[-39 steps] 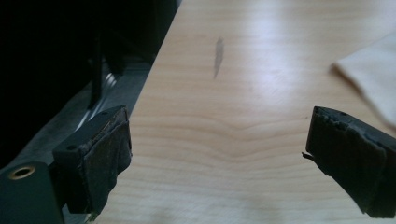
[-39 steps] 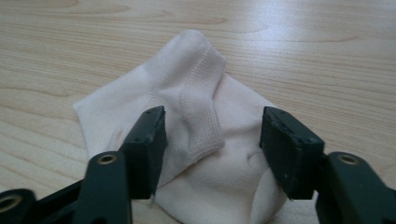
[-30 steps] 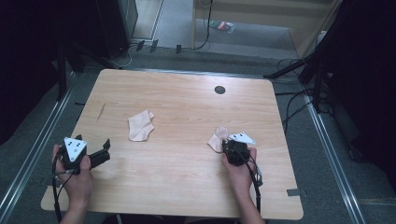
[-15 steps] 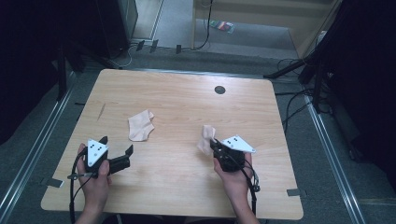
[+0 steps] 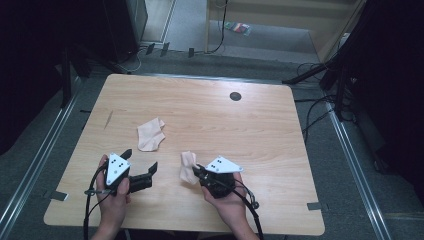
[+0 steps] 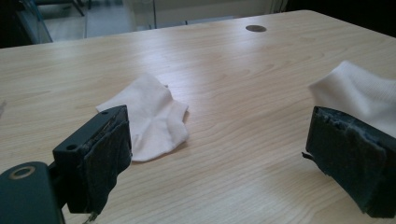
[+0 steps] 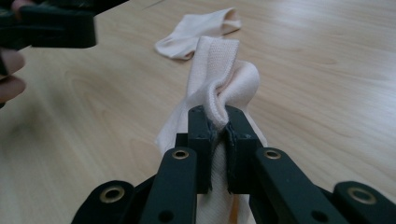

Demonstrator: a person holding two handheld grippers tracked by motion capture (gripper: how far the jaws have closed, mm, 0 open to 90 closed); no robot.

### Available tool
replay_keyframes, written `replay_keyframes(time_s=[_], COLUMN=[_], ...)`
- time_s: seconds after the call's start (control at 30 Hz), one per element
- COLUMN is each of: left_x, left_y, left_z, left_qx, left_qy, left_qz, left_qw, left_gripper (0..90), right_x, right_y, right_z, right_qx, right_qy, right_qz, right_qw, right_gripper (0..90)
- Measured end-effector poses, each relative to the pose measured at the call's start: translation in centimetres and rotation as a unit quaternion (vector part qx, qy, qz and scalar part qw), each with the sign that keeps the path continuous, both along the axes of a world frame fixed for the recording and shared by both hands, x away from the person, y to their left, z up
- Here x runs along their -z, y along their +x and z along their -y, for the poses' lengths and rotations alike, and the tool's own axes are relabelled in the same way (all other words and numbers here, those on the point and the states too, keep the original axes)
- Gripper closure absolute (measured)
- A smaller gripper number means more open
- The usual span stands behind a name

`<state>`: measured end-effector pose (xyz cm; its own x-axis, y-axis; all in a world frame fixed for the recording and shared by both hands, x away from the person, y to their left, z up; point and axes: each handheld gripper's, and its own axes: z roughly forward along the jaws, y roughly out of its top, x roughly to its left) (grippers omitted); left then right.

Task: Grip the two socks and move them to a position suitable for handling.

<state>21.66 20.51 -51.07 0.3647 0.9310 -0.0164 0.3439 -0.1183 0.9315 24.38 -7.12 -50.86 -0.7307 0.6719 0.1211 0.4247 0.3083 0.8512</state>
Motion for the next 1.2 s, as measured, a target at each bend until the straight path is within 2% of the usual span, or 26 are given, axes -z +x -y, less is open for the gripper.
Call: replay_keyframes(time_s=[0.03, 0.07, 0.1, 0.13, 0.17, 0.2, 0.23, 0.27, 0.3, 0.37, 0.43, 0.47, 0.5, 0.57, 0.6, 0.67, 0.77, 0.8, 0.87, 0.9, 0.97, 1.0, 1.03, 1.2], left_x=[0.1, 0.1, 0.2, 0.2, 0.4, 0.4, 0.4, 0.4, 0.4, 0.5, 0.5, 0.6, 0.6, 0.7, 0.8, 0.8, 0.9, 1.0, 1.0, 1.1, 1.1, 1.1, 1.1, 1.4], left_y=[0.0, 0.0, 0.0, 0.0, 0.0, 0.0, 0.0, 0.0, 0.0, 0.1, 0.1, 0.2, 0.2, 0.2, 0.2, 0.2, 0.3, 0.3, 0.3, 0.3, 0.3, 0.3, 0.4, 0.5], left_z=[0.2, 0.2, 0.4, 0.4, 0.5, 0.5, 0.5, 0.5, 0.4, 0.4, 0.4, 0.4, 0.4, 0.5, 0.5, 0.6, 0.6, 0.6, 0.6, 0.6, 0.7, 0.7, 0.8, 1.0], left_qx=[0.005, 0.005, 0.009, 0.009, 0.013, 0.013, 0.014, 0.016, 0.016, 0.017, 0.017, 0.017, 0.017, 0.019, 0.018, 0.019, 0.018, 0.018, 0.018, 0.02, 0.02, 0.02, 0.022, 0.031], left_qy=[-0.001, -0.001, 0.001, 0.001, 0.0, 0.0, -0.002, -0.004, -0.006, -0.007, -0.008, -0.007, -0.006, -0.005, -0.002, 0.0, -0.001, 0.0, 0.0, 0.002, 0.002, 0.002, 0.005, 0.003], left_qz=[-0.003, -0.003, -0.006, -0.006, -0.01, -0.01, -0.011, -0.011, -0.013, -0.016, -0.017, -0.019, -0.02, -0.023, -0.022, -0.025, -0.027, -0.031, -0.031, -0.033, -0.033, -0.033, -0.036, -0.043], left_qw=[1.0, 1.0, 0.9999, 0.9999, 0.9999, 0.9999, 0.9998, 0.9998, 0.9998, 0.9997, 0.9997, 0.9996, 0.9996, 0.9996, 0.9996, 0.9995, 0.9995, 0.9994, 0.9994, 0.9993, 0.9992, 0.9992, 0.9991, 0.9986], left_gripper=[7.1, 7.0, 7.0, 7.0, 7.1, 7.0, 7.0, 7.0, 7.1, 7.1, 7.0, 7.1, 7.1, 7.1, 7.1, 7.1, 7.1, 7.1, 7.1, 7.1, 7.1, 7.1, 7.1, 7.1], right_x=[0.4, 0.4, 0.9, 0.9, 1.4, 1.4, 1.1, 1.1, 0.4, -0.1, 0.0, 0.5, 0.5, 1.2, 1.9, 2.3, 2.6, 2.7, 2.7, 2.9, 3.1, 3.1, 3.0, 2.1], right_y=[-0.1, -0.1, 0.0, 0.0, 0.3, 0.3, 0.6, 0.6, 0.7, 0.5, 0.4, 0.1, 0.1, 0.1, 0.0, 0.0, -0.2, -0.3, -0.4, -0.5, -0.5, -0.5, -0.6, -0.5], right_z=[-0.4, -0.4, -0.8, -0.8, -1.0, -1.0, -0.4, -0.4, 0.4, 0.7, 0.6, -0.1, -0.1, -0.6, -1.1, -1.5, -1.9, -2.2, -2.3, -2.4, -2.5, -2.5, -2.4, -2.0], right_qx=[-0.016, -0.016, -0.027, -0.027, -0.029, -0.029, -0.002, -0.002, 0.019, 0.015, 0.012, 0.003, 0.003, -0.003, 0.001, 0.008, 0.012, 0.015, 0.018, 0.02, 0.018, 0.018, 0.015, 0.002], right_qy=[-0.001, -0.001, -0.014, -0.014, -0.038, -0.038, -0.04, -0.04, -0.012, 0.001, -0.003, -0.019, -0.019, -0.024, -0.031, -0.042, -0.055, -0.064, -0.07, -0.08, -0.087, -0.087, -0.08, -0.057], right_qz=[-0.002, -0.002, -0.005, -0.005, -0.014, -0.014, -0.003, -0.003, -0.005, -0.012, -0.014, -0.033, -0.033, -0.048, -0.059, -0.065, -0.058, -0.045, -0.04, -0.03, -0.025, -0.025, -0.023, -0.017], right_qw=[0.9999, 0.9999, 0.9995, 0.9995, 0.9988, 0.9988, 0.9992, 0.9992, 0.9997, 0.9998, 0.9998, 0.9993, 0.9993, 0.9985, 0.9978, 0.997, 0.9967, 0.9968, 0.9966, 0.9962, 0.9957, 0.9957, 0.9964, 0.9982], right_gripper=[82.1, 82.1, 66.1, 66.1, 47.0, 47.0, 48.1, 48.1, 55.0, 60.6, 63.0, 66.3, 66.3, 67.2, 64.7, 64.2, 64.8, 68.1, 70.4, 76.2, 81.9, 81.9, 88.0, 89.7])
